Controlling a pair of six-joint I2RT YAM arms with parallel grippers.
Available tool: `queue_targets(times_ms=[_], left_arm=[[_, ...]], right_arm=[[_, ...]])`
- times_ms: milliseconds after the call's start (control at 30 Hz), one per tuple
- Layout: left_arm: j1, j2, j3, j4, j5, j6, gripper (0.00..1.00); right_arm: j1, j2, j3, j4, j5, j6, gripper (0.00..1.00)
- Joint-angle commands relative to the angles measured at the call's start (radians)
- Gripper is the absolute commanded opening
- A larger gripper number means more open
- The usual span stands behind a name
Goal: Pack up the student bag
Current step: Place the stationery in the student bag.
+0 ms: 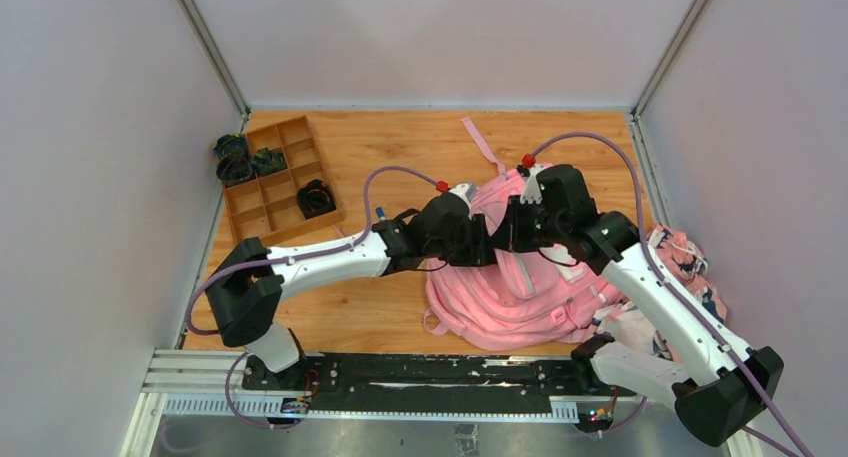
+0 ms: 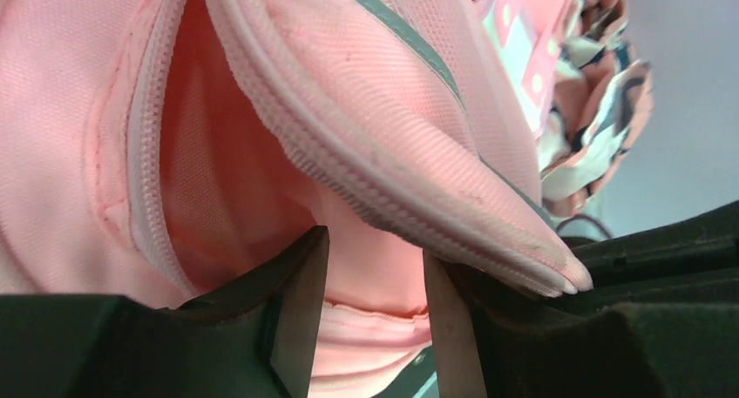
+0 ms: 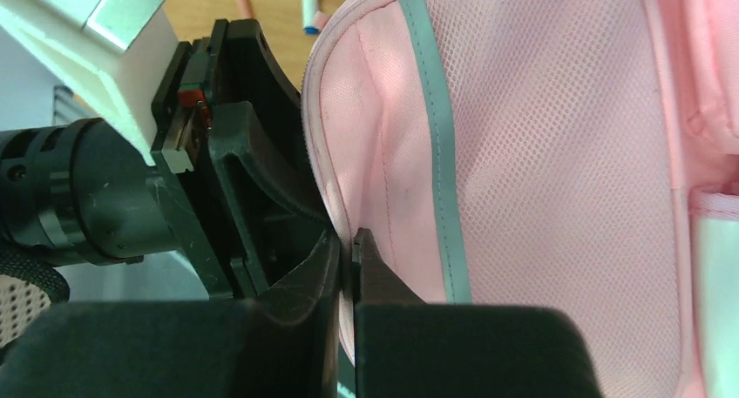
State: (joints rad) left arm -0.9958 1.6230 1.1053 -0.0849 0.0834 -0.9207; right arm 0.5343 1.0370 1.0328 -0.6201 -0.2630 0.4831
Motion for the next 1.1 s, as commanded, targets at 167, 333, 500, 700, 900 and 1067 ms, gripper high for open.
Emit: queue_targets(times_ms=[167, 333, 500, 700, 900, 1067], left_arm=[[-0.089, -0.258, -0.113, -0.29, -0.062, 0.17, 0.5], [-0.088, -0.358, -0.177, -0.353, -0.166, 0.23, 0.52], [-0.008, -0.46, -0.259, -0.409, -0.346, 0.163, 0.48], [0.257, -0.465, -0.373, -0.303, -0.32, 0.088, 0.54], [0.329, -0.184, -0.182, -0.345, -0.427, 0.132, 0.56], [0.356, -0.046, -0.109, -0.338, -0.373, 0.128, 0.56]], right_arm=[[0.0, 0.003, 0.021, 0.091, -0.011, 0.021, 0.0], [0.001, 0.008, 0.029, 0.084, 0.004, 0.016, 0.0], [0.001, 0.007, 0.032, 0.074, 0.012, 0.013, 0.0], [0.0, 0.006, 0.038, 0.056, 0.013, 0.007, 0.0], [0.0, 0.011, 0.051, 0.052, -0.011, 0.01, 0.0], [0.0, -0.027, 0.049, 0.031, -0.004, 0.016, 0.0]])
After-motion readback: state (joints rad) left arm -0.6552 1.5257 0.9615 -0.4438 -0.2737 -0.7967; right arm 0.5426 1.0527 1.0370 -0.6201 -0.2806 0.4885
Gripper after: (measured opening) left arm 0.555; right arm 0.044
